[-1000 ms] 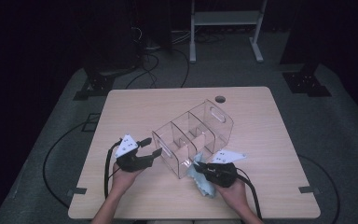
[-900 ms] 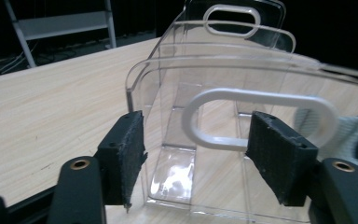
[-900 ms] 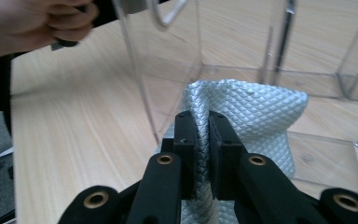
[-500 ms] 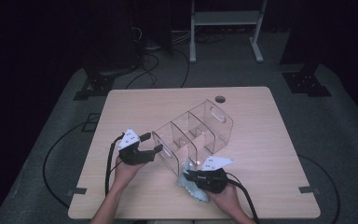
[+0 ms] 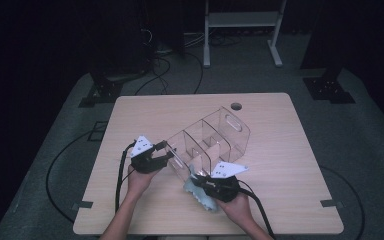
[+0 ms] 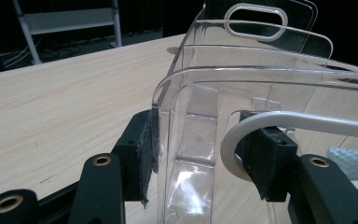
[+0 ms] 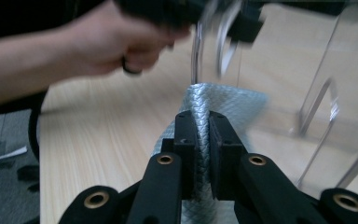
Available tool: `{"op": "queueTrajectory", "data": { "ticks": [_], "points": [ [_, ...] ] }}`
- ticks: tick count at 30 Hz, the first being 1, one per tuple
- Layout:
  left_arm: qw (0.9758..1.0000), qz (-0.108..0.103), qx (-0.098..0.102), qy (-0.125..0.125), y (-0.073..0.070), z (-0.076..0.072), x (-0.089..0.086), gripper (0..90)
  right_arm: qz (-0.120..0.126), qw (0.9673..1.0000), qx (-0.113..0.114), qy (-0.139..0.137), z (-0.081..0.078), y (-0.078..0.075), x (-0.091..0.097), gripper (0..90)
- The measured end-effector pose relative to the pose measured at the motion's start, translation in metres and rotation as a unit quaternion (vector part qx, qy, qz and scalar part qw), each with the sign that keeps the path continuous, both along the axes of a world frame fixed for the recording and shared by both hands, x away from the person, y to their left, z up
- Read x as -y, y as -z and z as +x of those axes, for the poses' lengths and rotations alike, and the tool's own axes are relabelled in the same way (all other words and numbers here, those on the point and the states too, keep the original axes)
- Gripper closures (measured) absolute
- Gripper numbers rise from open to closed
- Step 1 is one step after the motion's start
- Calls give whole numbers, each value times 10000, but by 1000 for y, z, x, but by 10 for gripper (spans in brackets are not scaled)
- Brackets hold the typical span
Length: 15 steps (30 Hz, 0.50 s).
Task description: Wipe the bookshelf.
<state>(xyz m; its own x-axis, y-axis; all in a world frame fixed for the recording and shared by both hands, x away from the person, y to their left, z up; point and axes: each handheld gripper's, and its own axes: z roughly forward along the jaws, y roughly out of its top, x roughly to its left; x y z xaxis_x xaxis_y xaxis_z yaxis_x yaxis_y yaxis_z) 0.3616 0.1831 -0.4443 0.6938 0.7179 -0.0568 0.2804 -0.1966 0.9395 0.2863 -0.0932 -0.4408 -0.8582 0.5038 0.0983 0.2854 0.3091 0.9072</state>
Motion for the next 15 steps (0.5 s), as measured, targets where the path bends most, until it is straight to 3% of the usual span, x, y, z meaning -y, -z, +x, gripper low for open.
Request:
{"op": "queueTrajectory", "data": {
  "ticks": [2, 4, 8, 10, 12, 15],
  "points": [
    [10000, 10, 12, 0, 0, 0, 1, 470, -28, 10000, 41, 10, -1, -1, -2, 826],
    [10000, 17, 27, -9, 0, -1, 1, 471, -129, 9999, -20, 12, -2, 9, -4, 825],
    [10000, 26, 19, -14, 0, -1, 1, 471, -281, 9988, -394, 6, 3, 36, -8, 825],
    [10000, 26, 20, -17, 0, -1, 1, 471, -342, 9983, -462, 7, 3, 41, -9, 824],
    [10000, -5, 12, -33, 0, -1, 1, 472, -376, 9983, -435, 8, 3, 38, -9, 825],
    [10000, -27, 4, -54, 0, -1, 2, 473, -185, 9995, -260, 15, 1, 23, -5, 825]
  ]
}}
